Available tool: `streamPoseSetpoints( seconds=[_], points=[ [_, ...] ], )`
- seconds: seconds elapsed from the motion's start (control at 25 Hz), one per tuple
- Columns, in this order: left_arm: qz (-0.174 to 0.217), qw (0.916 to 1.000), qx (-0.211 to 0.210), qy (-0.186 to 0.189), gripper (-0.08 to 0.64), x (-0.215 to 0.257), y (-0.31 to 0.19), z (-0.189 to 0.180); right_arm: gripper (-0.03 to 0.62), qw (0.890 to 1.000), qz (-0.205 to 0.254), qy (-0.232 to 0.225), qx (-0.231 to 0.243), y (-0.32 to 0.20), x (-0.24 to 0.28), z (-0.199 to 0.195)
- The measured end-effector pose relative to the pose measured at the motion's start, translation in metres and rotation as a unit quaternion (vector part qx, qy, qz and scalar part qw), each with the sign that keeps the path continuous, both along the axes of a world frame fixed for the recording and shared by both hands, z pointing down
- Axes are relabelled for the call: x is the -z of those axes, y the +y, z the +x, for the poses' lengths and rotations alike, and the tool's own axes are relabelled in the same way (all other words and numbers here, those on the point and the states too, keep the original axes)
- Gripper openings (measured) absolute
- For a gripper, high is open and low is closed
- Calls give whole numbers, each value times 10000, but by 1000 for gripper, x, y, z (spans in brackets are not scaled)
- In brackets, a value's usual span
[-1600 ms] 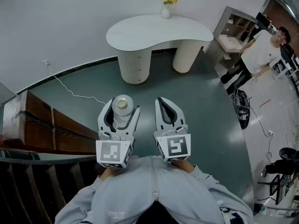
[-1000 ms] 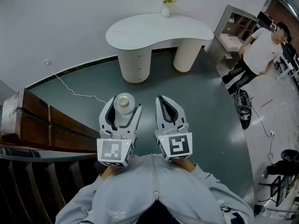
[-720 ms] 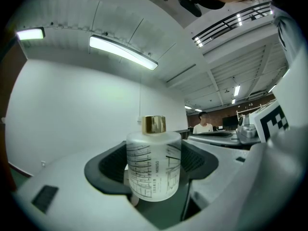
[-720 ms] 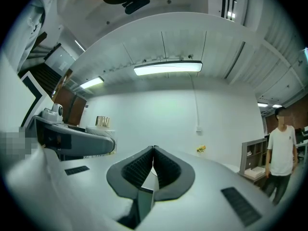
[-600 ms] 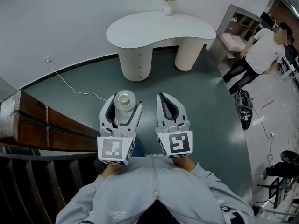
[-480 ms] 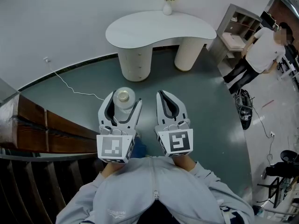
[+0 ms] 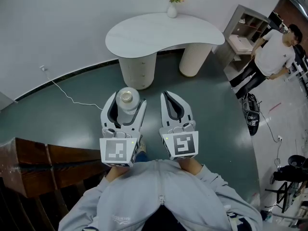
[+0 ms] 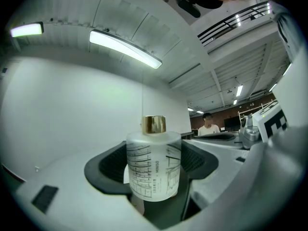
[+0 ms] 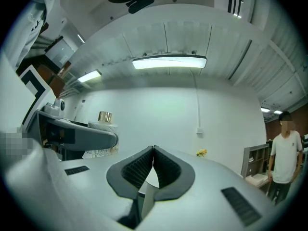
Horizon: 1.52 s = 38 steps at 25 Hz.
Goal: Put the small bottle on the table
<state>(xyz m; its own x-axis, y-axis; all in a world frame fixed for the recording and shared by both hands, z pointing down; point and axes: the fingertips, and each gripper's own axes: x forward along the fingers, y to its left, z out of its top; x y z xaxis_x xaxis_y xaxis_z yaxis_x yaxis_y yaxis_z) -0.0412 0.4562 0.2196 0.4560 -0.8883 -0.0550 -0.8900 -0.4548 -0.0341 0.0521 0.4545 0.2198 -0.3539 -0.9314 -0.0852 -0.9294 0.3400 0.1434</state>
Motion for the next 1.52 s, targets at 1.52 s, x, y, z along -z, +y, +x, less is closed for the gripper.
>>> streamPoseSetpoints(
  seconds=[1.52],
  points=[
    [-153, 9997, -198, 84, 331, -17, -238, -24, 28, 9999, 94, -40, -31, -233, -17, -30]
  ],
)
